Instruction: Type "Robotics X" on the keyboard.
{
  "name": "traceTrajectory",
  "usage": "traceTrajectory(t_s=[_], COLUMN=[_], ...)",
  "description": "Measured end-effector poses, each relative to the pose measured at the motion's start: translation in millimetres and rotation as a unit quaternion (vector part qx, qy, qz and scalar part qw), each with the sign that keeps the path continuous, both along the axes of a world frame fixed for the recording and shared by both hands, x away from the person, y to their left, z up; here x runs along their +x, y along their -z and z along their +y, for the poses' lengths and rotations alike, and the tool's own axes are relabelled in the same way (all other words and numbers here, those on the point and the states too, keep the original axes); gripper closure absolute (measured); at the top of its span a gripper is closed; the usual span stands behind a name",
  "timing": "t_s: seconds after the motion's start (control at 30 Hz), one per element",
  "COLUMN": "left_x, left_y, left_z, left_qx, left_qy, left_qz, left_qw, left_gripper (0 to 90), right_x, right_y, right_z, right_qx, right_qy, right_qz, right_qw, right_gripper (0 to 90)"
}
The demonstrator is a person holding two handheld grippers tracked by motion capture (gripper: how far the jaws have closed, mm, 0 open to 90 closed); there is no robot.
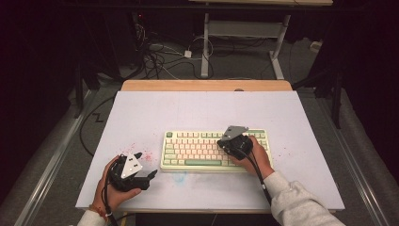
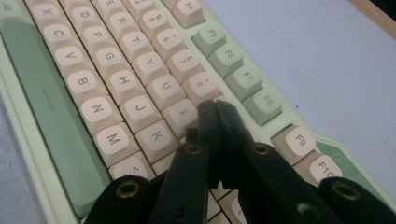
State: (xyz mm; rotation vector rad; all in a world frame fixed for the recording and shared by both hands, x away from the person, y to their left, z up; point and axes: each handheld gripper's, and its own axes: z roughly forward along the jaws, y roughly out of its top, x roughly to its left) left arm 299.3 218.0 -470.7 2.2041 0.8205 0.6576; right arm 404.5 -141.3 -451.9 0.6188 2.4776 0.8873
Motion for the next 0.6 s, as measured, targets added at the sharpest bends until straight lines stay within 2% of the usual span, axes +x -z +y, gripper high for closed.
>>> traceTrajectory(t_s=[0.03, 0.1, 0.3, 0.43, 0.57, 0.6], left_x=[0.3, 1.6, 1.5, -0.4, -1.6, -1.2], left_y=[0.5, 1.3, 2.0, 1.4, 0.4, -0.3], left_z=[-0.5, -0.4, 0.0, -1.3, -0.2, 0.5], left_qx=[-0.002, -0.003, -0.003, 0.0, 0.001, 0.006], left_qy=[-0.003, -0.004, -0.008, -0.009, -0.012, -0.009], left_qz=[0.006, 0.009, 0.014, 0.014, 0.012, 0.005], left_qw=[1.0, 0.9999, 0.9999, 0.9999, 0.9999, 0.9999], left_gripper=[20.0, 20.2, 20.5, 20.6, 20.5, 20.6], right_x=[-0.2, 0.3, -6.2, -13.1, -19.8, -21.7], right_y=[-1.6, -5.6, -19.4, -26.9, -32.5, -33.6], right_z=[-1.7, -6.7, -18.4, -24.5, -30.5, -32.0], right_qx=[0.018, 0.036, 0.079, 0.101, 0.107, 0.109], right_qy=[0.001, 0.0, -0.005, -0.005, -0.007, -0.005], right_qz=[0.005, 0.01, 0.001, -0.011, -0.024, -0.027], right_qw=[0.9998, 0.9993, 0.9969, 0.9948, 0.9939, 0.9936], right_gripper=[90.0, 90.0, 90.0, 90.0, 90.0, 90.0])
